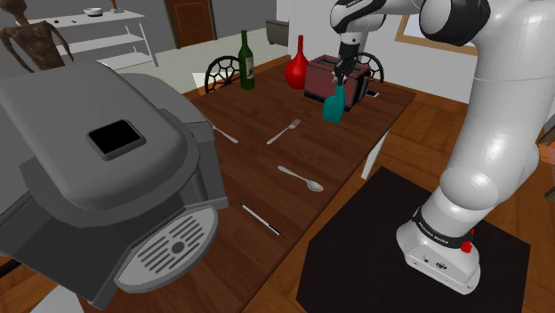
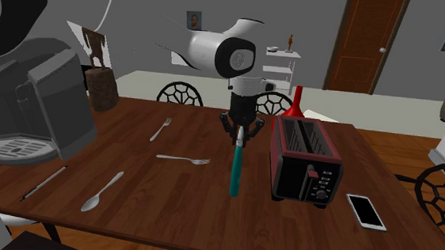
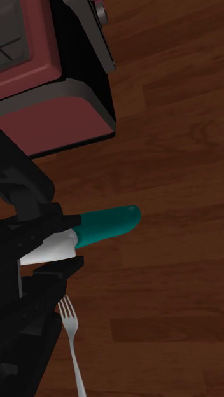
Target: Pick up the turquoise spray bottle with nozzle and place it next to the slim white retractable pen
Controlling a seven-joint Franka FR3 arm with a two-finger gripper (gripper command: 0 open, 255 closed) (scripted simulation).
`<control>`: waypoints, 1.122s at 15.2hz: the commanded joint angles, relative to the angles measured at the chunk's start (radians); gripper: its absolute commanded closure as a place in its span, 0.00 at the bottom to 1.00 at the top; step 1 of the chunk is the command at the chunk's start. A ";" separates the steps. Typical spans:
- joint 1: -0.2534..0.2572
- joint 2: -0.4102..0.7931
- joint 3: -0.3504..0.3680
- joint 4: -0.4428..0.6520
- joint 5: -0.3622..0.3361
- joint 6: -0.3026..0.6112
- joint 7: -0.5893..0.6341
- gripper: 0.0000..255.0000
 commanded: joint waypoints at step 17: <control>-0.004 -0.030 -0.008 0.148 -0.016 -0.175 0.012 1.00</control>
